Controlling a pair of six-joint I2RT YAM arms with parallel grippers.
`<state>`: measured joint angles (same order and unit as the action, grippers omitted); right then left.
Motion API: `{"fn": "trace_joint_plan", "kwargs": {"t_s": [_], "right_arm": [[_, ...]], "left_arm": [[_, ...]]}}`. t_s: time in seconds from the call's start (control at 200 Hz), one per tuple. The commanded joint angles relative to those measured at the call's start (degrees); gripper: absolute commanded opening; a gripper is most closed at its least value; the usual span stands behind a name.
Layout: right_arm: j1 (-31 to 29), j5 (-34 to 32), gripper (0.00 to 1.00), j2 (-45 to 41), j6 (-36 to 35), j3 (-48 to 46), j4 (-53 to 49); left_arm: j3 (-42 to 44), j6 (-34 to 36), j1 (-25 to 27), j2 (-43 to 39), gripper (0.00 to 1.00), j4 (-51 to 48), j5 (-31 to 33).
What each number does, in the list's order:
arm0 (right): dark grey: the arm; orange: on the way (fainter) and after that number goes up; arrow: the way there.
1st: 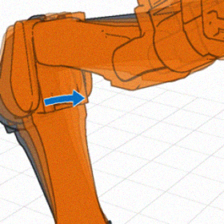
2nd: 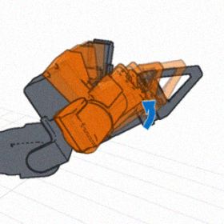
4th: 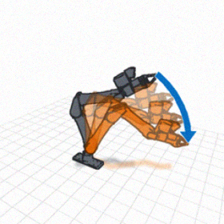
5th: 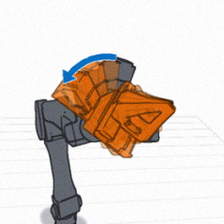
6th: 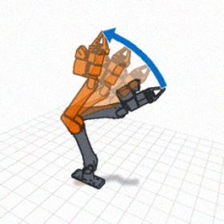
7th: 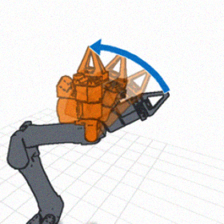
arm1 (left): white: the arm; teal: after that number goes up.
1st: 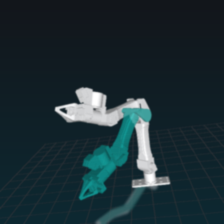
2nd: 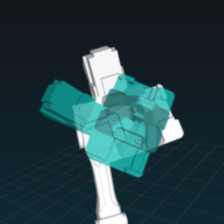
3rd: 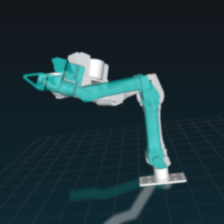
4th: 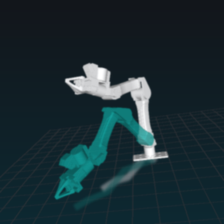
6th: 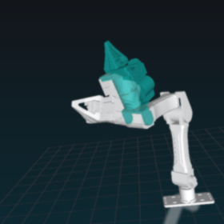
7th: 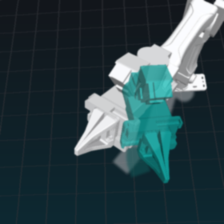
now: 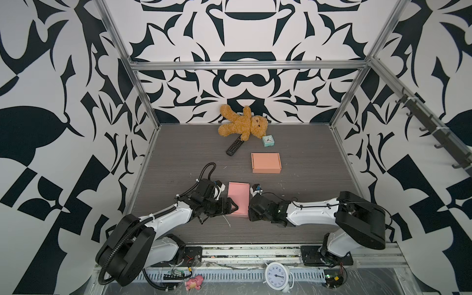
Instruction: Fold the paper box
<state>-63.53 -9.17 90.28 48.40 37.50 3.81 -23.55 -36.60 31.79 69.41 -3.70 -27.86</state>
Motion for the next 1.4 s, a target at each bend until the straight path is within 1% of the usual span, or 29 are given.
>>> {"fn": "trace_joint_plan", "kwargs": {"t_s": [0.0, 0.16, 0.235, 0.355, 0.52, 0.66, 0.765, 0.82, 0.895, 1.04, 1.14, 1.245, 1.395], "right_arm": [[-1.7, 0.9, 0.13, 1.2, 0.6, 0.9, -4.6], [-3.3, 1.3, 0.13, 3.2, 0.3, 3.6, -4.7], [-4.2, 1.8, 0.13, 4.6, -0.2, 5.2, -4.2], [-5.1, 2.7, 0.14, 6.4, -1.0, 7.4, -3.7], [-5.3, 1.8, 0.15, 4.9, -1.0, 6.8, -3.2], [-5.4, 0.0, 0.23, 1.4, -1.9, 6.4, -6.5], [-5.3, -0.8, 0.33, -2.7, -4.3, 5.5, -8.5], [-4.7, -1.0, 0.39, -5.1, -6.2, 4.5, -8.8], [-2.7, 1.2, 0.47, -7.6, -9.2, 4.4, -9.6], [3.5, 9.8, 0.58, -8.3, -15.1, 7.9, -12.7], [7.9, 14.0, 0.63, -7.4, -16.9, 10.2, -12.9], [11.9, 16.1, 0.66, -5.3, -18.4, 13.9, -14.7], [16.5, 19.6, 0.7, -2.2, -17.8, 17.7, -13.8]], "left_arm": [[-1.5, 2.4, -1.5, -2.0, 0.93, -4.6, 0.3], [-1.5, 3.5, -3.6, -5.0, 0.94, -7.6, 1.1], [-1.5, 3.8, -5.3, -6.2, 0.93, -9.7, 2.5], [-0.8, 3.3, -8.0, -8.6, 0.91, -10.3, 2.5], [-1.7, 2.9, -8.8, -10.8, 0.9, -11.9, 3.0], [-3.8, 3.1, -8.7, -11.7, 0.9, -15.0, 4.2], [-3.6, 2.2, -8.7, -12.7, 0.9, -15.9, 4.6], [-3.1, 1.7, -8.7, -13.7, 0.88, -16.1, 4.5], [-2.5, 0.7, -8.7, -15.2, 0.87, -16.5, 3.7], [-0.8, -2.5, -8.7, -17.8, 0.87, -16.6, 2.7], [0.5, -4.0, -8.7, -18.5, 0.87, -16.7, 2.1], [1.4, -4.7, -8.4, -18.7, 0.87, -16.9, 0.4], [2.5, -6.4, -6.5, -19.6, 0.86, -16.6, -0.1]]}}
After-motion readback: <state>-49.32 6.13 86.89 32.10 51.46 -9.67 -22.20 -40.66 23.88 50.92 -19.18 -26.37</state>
